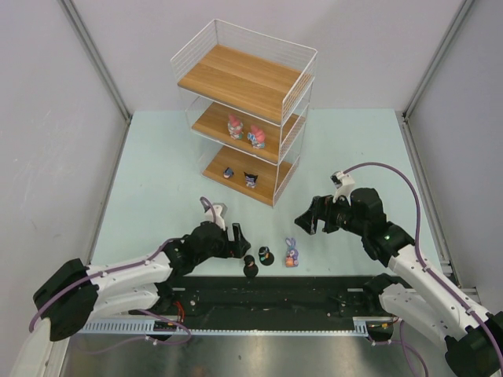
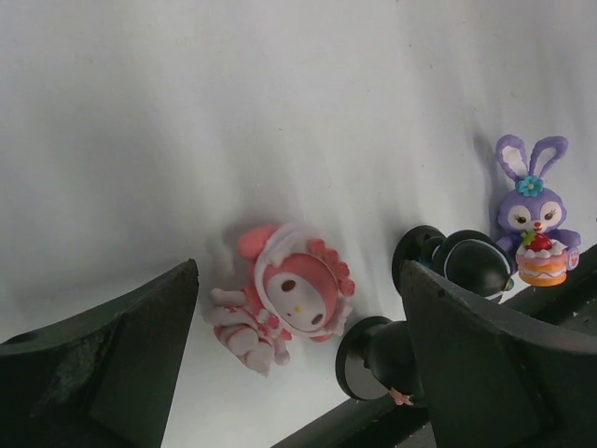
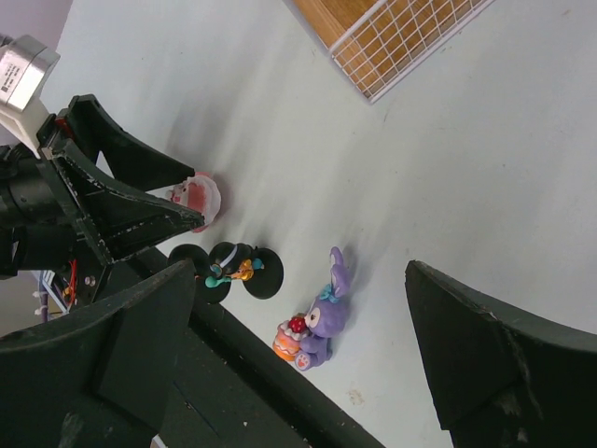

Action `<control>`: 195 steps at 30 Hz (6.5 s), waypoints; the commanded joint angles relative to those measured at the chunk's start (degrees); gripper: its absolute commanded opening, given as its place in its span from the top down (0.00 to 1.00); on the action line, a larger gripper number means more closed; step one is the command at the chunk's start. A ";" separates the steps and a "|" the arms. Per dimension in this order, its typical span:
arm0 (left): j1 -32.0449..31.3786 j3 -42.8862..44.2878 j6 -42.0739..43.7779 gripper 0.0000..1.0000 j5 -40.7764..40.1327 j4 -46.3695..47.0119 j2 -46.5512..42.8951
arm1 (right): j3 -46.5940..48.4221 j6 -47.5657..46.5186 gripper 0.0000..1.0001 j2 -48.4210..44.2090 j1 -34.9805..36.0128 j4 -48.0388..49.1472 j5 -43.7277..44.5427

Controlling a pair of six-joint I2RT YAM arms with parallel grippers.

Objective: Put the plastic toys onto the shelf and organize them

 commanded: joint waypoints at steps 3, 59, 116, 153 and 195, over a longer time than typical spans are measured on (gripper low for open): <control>-0.74 1.30 1.77 0.09 0.40 1.11 -1.62 | -0.12 0.00 0.00 -0.59 0.10 0.63 -0.39; -2.15 -4.24 5.28 0.46 4.09 0.93 -3.82 | -0.56 0.44 0.00 0.64 0.36 1.42 -0.74; -10.24 9.13 -3.59 1.00 -9.09 26.06 -12.34 | -7.94 19.78 0.22 -7.62 28.56 27.35 22.98; -13.58 8.95 -22.40 1.00 -6.37 39.16 -1.18 | -8.03 -0.35 0.39 -1.56 39.83 44.14 43.20; -15.68 3.59 -35.76 1.00 -4.96 52.09 6.82 | -8.03 -0.62 1.00 -2.60 38.24 42.47 44.09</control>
